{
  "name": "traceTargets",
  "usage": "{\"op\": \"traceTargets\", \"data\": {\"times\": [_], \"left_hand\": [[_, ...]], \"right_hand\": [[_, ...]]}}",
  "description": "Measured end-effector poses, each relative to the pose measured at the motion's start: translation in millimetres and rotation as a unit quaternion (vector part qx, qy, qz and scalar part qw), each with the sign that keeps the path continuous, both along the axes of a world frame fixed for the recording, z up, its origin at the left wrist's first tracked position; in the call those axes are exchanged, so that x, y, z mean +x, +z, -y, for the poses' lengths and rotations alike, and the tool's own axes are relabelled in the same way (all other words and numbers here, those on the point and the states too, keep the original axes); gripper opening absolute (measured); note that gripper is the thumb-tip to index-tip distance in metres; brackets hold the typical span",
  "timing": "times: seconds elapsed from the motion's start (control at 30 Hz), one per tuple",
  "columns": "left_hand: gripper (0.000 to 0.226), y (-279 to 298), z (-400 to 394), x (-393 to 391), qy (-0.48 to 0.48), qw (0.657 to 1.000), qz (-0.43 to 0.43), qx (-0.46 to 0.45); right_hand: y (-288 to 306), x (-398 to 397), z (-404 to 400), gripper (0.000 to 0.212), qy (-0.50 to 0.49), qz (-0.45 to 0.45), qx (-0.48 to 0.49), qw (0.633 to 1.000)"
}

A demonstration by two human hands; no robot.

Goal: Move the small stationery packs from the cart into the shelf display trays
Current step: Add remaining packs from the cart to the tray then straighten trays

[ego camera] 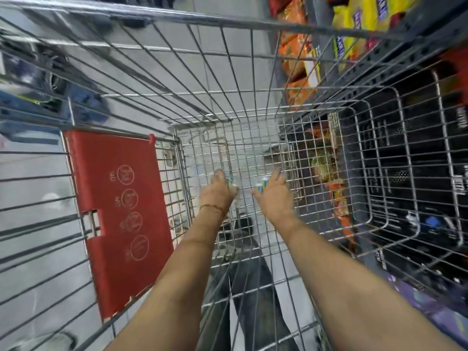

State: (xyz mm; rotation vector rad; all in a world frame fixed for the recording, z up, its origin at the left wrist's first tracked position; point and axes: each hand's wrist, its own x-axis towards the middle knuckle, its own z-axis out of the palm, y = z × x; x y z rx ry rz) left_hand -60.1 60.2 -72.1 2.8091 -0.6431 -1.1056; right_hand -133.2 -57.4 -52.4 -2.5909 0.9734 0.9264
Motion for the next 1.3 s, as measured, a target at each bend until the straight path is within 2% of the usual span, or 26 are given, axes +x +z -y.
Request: {"op": "traceTargets", "data": {"times": [0.07,0.17,0.27,0.37,0.5,0.6,0.73,0.9,1.0,1.1,1.17,1.3], "left_hand": [[0.080,-0.3,-3.7,-3.1,-0.074,0.996,0.038,-0.034],[0.105,-3.7,-10.3,-1.1,-0.206,0.978,0.030,-0.008],[0.093,-10.5,-15.9,-3.3,-0.251,0.967,0.047,0.011],[0.077,-16.9,-18.0,-9.2,-0.258,0.963,0.075,-0.012],[0.068,-22.7,-16.4,-11.2,-0.239,0.965,0.095,-0.050],[0.069,-22.1,-15.7,-7.0,-0.239,0.967,0.078,-0.043],[0.082,-9.0,-13.5,-1.2,-0.208,0.977,0.035,-0.044],[0.075,38.5,-8.2,10.4,-0.180,0.980,0.040,-0.078],[0.070,79.1,0.3,18.6,-0.200,0.974,0.059,-0.082],[0.062,133.2,22.1,22.6,-0.233,0.966,0.070,-0.090],[0.065,169.5,41.2,20.0,-0.256,0.960,0.069,-0.096],[0.056,244.0,78.3,-5.0,-0.295,0.941,0.097,-0.136]], "right_hand": [[1.8,0.6,-0.5,0.095,0.072,0.004,-0.013,0.997],[3.1,1.8,-3.5,0.098,0.202,-0.052,-0.002,0.978],[1.9,-1.6,-6.2,0.086,0.239,-0.069,-0.010,0.968],[1.7,-5.8,-7.7,0.083,0.239,-0.061,-0.025,0.969],[0.7,-6.7,-10.7,0.082,0.241,-0.049,-0.039,0.969],[2.5,-2.8,-11.6,0.082,0.239,-0.043,-0.050,0.969],[12.6,2.4,-12.8,0.080,0.211,-0.023,-0.042,0.976],[52.2,5.8,-3.6,0.056,0.145,0.007,-0.026,0.989],[90.0,3.6,11.2,0.063,0.108,0.018,-0.014,0.994],[142.5,-10.1,29.1,0.060,0.063,0.068,-0.032,0.995],[178.1,-21.7,39.0,0.059,0.038,0.097,-0.038,0.994],[250.1,-62.2,56.1,0.071,-0.011,0.163,-0.033,0.986]]}}
